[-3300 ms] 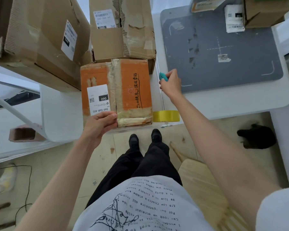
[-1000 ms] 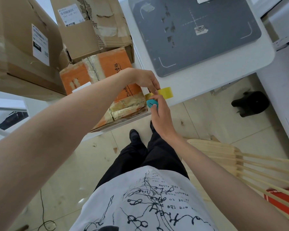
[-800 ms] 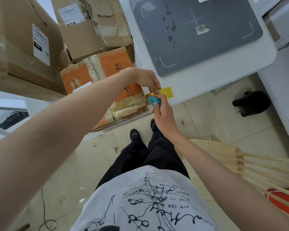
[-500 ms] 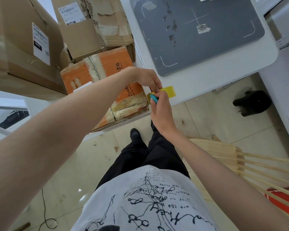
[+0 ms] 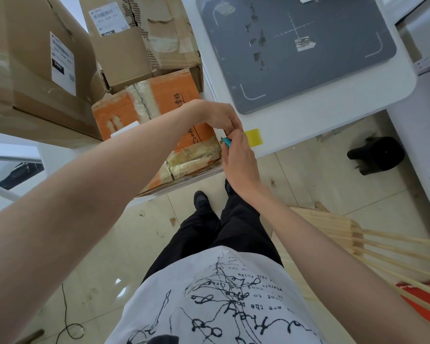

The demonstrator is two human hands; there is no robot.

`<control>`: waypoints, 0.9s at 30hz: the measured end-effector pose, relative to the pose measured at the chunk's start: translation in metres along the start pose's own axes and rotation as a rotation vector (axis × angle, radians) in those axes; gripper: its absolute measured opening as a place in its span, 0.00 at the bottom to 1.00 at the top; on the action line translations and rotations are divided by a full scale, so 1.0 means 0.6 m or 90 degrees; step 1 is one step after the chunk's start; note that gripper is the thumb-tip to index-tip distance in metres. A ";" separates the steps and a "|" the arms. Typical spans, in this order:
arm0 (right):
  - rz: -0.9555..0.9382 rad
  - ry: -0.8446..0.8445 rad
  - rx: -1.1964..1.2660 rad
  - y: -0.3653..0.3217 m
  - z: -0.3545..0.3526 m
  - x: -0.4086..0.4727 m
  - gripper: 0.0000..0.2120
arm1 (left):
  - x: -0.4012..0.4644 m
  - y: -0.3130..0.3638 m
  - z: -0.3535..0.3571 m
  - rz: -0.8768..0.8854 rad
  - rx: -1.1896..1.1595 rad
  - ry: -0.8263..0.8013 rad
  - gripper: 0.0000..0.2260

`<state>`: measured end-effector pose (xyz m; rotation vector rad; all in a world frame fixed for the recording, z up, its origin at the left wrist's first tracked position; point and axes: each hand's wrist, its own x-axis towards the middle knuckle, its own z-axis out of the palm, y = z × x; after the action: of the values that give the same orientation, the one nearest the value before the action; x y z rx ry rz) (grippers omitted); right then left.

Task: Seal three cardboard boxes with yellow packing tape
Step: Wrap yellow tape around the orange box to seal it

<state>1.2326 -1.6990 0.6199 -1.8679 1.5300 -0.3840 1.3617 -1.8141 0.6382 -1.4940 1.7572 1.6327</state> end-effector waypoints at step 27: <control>0.375 -0.091 0.200 0.173 0.007 0.060 0.15 | -0.001 -0.015 -0.013 0.020 -0.196 0.120 0.17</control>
<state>1.1677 -1.7396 0.5413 -1.1152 1.7179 -0.1943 1.3726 -1.8186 0.6362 -1.8166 1.6864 1.9040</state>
